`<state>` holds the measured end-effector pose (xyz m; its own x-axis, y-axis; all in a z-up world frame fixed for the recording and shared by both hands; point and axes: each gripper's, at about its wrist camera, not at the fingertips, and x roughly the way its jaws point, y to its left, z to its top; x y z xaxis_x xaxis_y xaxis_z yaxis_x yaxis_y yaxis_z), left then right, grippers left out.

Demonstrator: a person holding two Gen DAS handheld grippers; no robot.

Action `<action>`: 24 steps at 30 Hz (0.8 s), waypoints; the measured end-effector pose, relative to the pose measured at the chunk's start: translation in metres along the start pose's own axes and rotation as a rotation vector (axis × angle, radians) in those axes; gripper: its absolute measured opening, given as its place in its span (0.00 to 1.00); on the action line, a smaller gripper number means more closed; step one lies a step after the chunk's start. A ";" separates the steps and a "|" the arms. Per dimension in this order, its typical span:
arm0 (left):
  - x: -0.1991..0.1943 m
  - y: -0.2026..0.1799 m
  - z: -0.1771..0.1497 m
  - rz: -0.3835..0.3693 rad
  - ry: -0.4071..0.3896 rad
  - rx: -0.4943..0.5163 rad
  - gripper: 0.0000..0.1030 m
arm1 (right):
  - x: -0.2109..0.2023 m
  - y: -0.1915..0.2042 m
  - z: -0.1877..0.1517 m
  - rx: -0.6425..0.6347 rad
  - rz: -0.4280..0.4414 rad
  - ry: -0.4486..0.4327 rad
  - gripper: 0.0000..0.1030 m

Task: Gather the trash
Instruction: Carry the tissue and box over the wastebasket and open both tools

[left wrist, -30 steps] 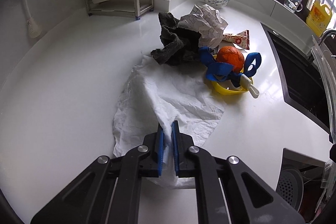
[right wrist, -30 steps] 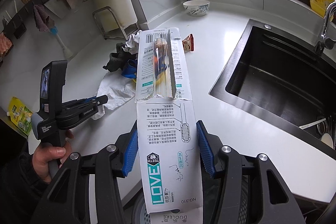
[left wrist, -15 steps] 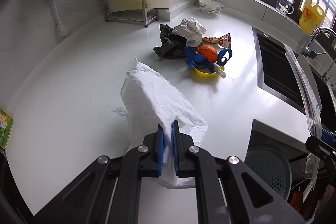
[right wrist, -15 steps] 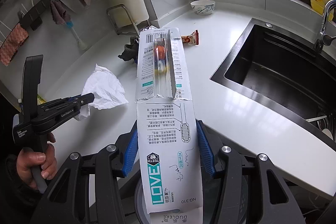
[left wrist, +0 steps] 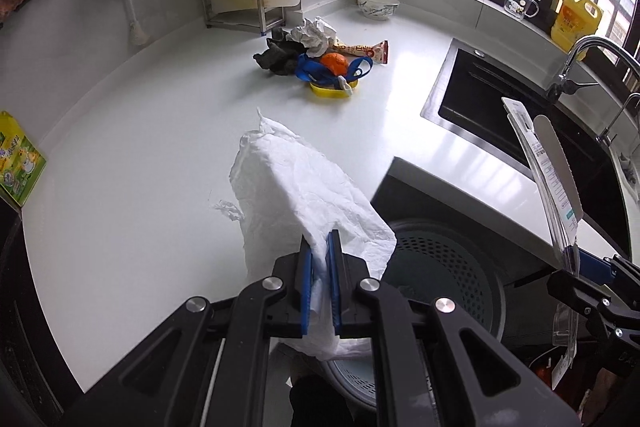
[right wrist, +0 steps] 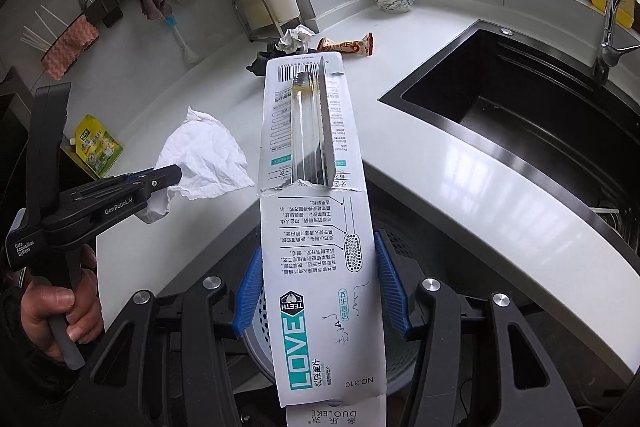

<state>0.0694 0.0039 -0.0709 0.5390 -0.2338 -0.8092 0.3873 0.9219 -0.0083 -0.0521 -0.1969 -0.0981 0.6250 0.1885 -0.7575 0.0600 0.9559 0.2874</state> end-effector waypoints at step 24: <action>0.052 -0.085 -0.095 -0.008 0.199 0.057 0.08 | 0.059 -0.048 -0.077 0.014 0.029 0.251 0.49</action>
<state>-0.0069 -0.0568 -0.1678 0.3797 -0.1699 -0.9094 0.4355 0.9001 0.0136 -0.0782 -0.2141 -0.2022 0.4138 0.2676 -0.8702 0.0567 0.9464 0.3180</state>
